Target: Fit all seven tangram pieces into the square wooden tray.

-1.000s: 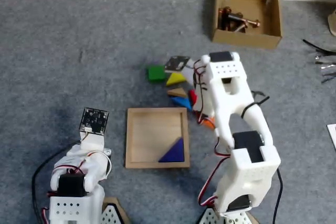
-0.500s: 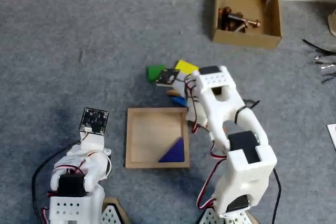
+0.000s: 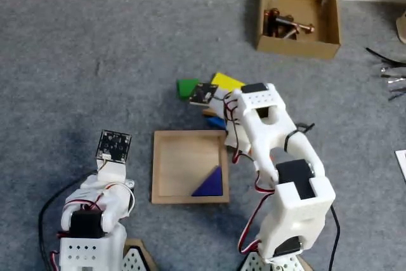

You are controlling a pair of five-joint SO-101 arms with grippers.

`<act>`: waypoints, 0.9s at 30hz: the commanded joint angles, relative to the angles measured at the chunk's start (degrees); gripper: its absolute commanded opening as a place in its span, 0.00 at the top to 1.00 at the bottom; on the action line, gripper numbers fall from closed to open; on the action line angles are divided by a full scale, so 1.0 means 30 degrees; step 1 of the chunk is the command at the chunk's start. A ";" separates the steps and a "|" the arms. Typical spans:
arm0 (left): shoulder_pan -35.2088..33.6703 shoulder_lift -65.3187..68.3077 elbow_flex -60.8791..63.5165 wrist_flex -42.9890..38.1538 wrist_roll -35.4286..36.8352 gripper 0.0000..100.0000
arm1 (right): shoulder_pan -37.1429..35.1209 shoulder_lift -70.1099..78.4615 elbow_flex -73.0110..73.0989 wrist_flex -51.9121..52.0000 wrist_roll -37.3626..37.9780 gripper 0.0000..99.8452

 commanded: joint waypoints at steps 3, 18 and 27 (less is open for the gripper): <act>0.0249 -0.0132 0.0366 0.0088 -0.0059 0.99 | 0.0278 -0.1216 -0.0161 0.0015 0.0088 0.71; 0.0249 -0.0132 0.0366 0.0088 -0.0059 0.99 | 0.0337 -0.1187 -0.2447 0.1656 -0.0967 0.79; 0.0249 -0.0132 0.0366 0.0088 -0.0059 0.99 | 0.0337 -0.1216 -0.2652 0.2037 -0.0967 0.80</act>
